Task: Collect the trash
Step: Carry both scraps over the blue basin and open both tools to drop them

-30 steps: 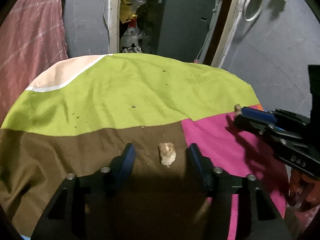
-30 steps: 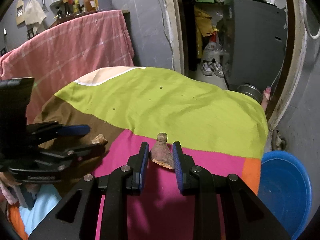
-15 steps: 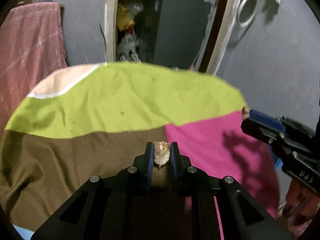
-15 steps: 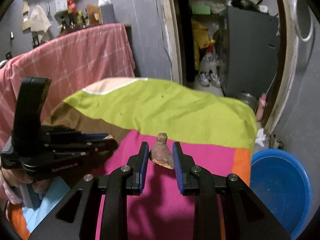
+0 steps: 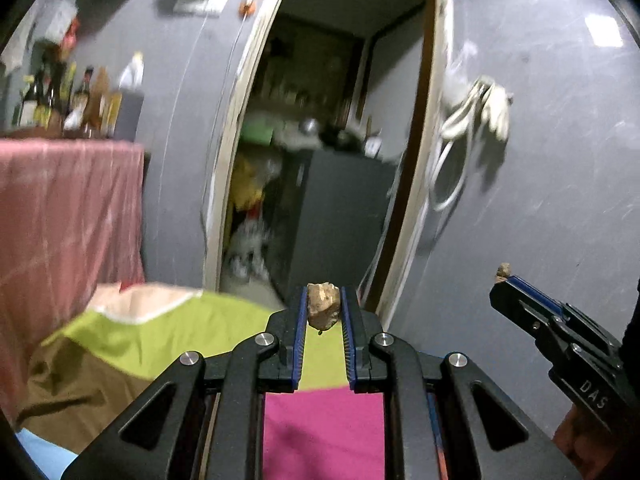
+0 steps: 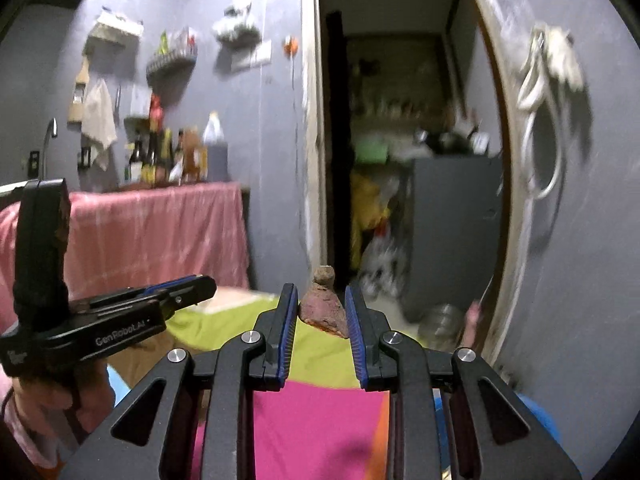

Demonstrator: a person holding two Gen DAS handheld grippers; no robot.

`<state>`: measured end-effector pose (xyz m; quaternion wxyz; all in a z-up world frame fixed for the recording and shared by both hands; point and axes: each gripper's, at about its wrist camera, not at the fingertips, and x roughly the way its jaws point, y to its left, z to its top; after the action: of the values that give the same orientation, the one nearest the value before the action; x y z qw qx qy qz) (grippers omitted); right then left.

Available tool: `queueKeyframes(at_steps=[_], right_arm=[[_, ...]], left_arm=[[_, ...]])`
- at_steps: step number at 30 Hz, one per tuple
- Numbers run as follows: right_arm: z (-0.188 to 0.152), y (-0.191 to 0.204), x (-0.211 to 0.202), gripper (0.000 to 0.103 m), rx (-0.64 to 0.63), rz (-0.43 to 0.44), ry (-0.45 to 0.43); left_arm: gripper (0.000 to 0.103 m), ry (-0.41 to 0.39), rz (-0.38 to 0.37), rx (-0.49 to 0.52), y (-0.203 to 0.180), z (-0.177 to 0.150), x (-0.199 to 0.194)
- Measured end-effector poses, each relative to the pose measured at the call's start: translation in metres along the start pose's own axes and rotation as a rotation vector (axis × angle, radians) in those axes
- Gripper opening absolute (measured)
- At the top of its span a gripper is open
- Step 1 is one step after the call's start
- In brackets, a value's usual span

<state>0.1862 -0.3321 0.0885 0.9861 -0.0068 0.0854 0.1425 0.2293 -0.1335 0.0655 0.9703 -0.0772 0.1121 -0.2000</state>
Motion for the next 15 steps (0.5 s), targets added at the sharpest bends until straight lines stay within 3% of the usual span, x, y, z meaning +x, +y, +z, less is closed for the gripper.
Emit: queueKeyframes(at_steps=[7,15], right_arm=[[0.023,-0.013,-0.053,0.022,-0.046,-0.111,-0.157],[0.026,-0.034,-0.089,0.022,-0.106,-0.239,-0.226]], left_arm=[[0.013,-0.136,-0.041,0.02,-0.042,0.021,-0.022],[0.013,-0.184,-0.101,0.0,-0.085,0.021,-0.025]])
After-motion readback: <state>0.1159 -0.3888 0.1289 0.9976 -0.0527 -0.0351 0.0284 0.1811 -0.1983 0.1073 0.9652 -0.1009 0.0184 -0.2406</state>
